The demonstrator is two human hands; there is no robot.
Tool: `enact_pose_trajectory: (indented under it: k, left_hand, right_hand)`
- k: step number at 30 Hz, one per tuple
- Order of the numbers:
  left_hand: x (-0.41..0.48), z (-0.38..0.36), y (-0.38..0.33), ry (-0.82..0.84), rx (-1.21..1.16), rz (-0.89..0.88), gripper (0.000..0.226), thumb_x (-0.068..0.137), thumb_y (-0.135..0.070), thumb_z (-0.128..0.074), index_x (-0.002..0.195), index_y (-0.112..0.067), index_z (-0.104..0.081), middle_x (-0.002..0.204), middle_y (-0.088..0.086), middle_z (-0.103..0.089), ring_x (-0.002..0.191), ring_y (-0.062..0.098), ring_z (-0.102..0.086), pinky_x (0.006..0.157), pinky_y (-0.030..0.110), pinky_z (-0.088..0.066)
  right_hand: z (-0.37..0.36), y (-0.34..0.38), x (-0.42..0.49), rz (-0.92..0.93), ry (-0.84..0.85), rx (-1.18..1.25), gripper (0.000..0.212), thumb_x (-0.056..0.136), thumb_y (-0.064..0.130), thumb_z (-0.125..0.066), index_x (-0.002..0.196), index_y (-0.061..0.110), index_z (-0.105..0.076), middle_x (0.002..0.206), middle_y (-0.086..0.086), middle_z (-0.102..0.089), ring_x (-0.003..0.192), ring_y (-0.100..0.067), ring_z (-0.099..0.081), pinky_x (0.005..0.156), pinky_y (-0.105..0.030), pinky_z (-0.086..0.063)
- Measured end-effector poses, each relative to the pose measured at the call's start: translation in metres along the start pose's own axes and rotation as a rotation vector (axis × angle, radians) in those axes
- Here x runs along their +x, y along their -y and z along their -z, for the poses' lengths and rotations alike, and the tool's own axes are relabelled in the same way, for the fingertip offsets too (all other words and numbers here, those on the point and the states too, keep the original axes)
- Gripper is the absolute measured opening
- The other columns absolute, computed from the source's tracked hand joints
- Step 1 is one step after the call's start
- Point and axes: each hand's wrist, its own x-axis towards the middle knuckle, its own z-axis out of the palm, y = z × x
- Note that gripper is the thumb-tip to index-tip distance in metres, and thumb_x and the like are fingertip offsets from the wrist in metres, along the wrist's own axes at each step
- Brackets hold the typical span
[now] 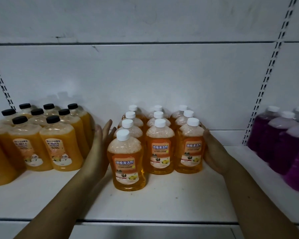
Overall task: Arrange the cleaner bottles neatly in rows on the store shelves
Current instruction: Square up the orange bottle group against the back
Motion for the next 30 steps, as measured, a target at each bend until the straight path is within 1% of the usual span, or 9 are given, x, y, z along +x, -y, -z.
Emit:
enact_pose_trajectory:
  k: [1, 3, 5, 7, 11, 13, 15, 18, 30]
  left_hand:
    - [0.004, -0.004, 0.001, -0.006, -0.013, 0.035, 0.084, 0.08, -0.09, -0.031, 0.156, -0.053, -0.037, 0.161, -0.012, -0.048, 0.144, 0.025, -0.052, 0.112, 0.053, -0.048]
    - [0.009, -0.011, 0.002, -0.016, -0.071, 0.123, 0.074, 0.088, -0.081, -0.029, 0.153, -0.048, -0.043, 0.15, -0.006, -0.061, 0.128, 0.025, -0.066, 0.093, 0.044, -0.061]
    - [0.01, -0.015, 0.005, -0.029, -0.113, 0.173, 0.067, 0.095, -0.076, -0.028, 0.15, -0.044, -0.049, 0.135, -0.003, -0.072, 0.109, 0.022, -0.076, 0.073, 0.035, -0.065]
    - [0.01, -0.014, 0.006, -0.037, -0.131, 0.187, 0.063, 0.098, -0.073, -0.026, 0.148, -0.043, -0.051, 0.126, -0.004, -0.076, 0.099, 0.019, -0.079, 0.066, 0.032, -0.064]
    - [0.012, -0.012, 0.009, -0.023, -0.167, 0.203, 0.067, 0.099, -0.074, -0.026, 0.153, -0.041, -0.047, 0.137, 0.001, -0.071, 0.106, 0.022, -0.077, 0.069, 0.034, -0.065]
    - [0.011, -0.012, 0.007, -0.014, -0.171, 0.211, 0.066, 0.099, -0.073, -0.026, 0.152, -0.041, -0.048, 0.134, 0.001, -0.073, 0.107, 0.022, -0.077, 0.07, 0.034, -0.065]
    - [0.009, -0.013, 0.005, -0.009, -0.166, 0.209, 0.065, 0.1, -0.073, -0.026, 0.151, -0.041, -0.049, 0.131, 0.0, -0.074, 0.107, 0.022, -0.077, 0.071, 0.034, -0.065]
    - [0.007, -0.013, 0.003, -0.018, -0.167, 0.225, 0.066, 0.099, -0.074, -0.027, 0.153, -0.042, -0.047, 0.137, 0.001, -0.071, 0.11, 0.025, -0.076, 0.073, 0.036, -0.065]
    - [0.003, -0.017, 0.003, -0.061, -0.156, 0.22, 0.064, 0.1, -0.073, -0.029, 0.148, -0.039, -0.053, 0.12, 0.002, -0.079, 0.097, 0.022, -0.079, 0.067, 0.035, -0.065]
  right_hand:
    - [-0.003, -0.001, 0.001, -0.007, -0.017, 0.053, 0.105, 0.056, 0.081, -0.083, 0.143, 0.029, -0.054, 0.135, -0.004, -0.071, 0.12, -0.026, -0.071, 0.088, -0.04, -0.061]
    - [-0.007, -0.003, 0.003, -0.034, -0.041, 0.072, 0.106, 0.053, 0.085, -0.08, 0.14, 0.03, -0.056, 0.131, -0.005, -0.073, 0.117, -0.028, -0.072, 0.086, -0.041, -0.062]
    - [-0.008, -0.006, 0.004, -0.057, -0.063, 0.062, 0.115, 0.052, 0.087, -0.08, 0.146, 0.029, -0.05, 0.133, -0.006, -0.072, 0.119, -0.031, -0.071, 0.088, -0.045, -0.062]
    - [-0.008, -0.008, 0.004, -0.068, -0.061, 0.068, 0.122, 0.048, 0.087, -0.081, 0.149, 0.027, -0.047, 0.133, -0.006, -0.072, 0.119, -0.031, -0.071, 0.087, -0.045, -0.062]
    - [-0.009, -0.006, 0.003, -0.066, -0.057, 0.079, 0.124, 0.044, 0.086, -0.084, 0.147, 0.025, -0.049, 0.128, -0.006, -0.074, 0.113, -0.028, -0.074, 0.08, -0.041, -0.064]
    - [-0.008, -0.007, 0.003, -0.079, -0.085, 0.054, 0.126, 0.044, 0.087, -0.083, 0.148, 0.025, -0.048, 0.131, -0.006, -0.073, 0.117, -0.031, -0.072, 0.088, -0.05, -0.062]
    - [-0.007, -0.007, 0.002, -0.083, -0.107, 0.022, 0.126, 0.047, 0.088, -0.081, 0.151, 0.026, -0.047, 0.135, -0.008, -0.07, 0.122, -0.035, -0.069, 0.101, -0.061, -0.054]
    - [-0.008, -0.004, -0.001, -0.081, -0.109, -0.015, 0.122, 0.049, 0.089, -0.079, 0.15, 0.028, -0.048, 0.135, -0.007, -0.07, 0.122, -0.033, -0.069, 0.106, -0.065, -0.049]
    - [-0.012, 0.0, -0.006, -0.105, -0.129, -0.055, 0.126, 0.043, 0.087, -0.084, 0.148, 0.028, -0.049, 0.133, -0.004, -0.072, 0.121, -0.031, -0.07, 0.108, -0.064, -0.049]
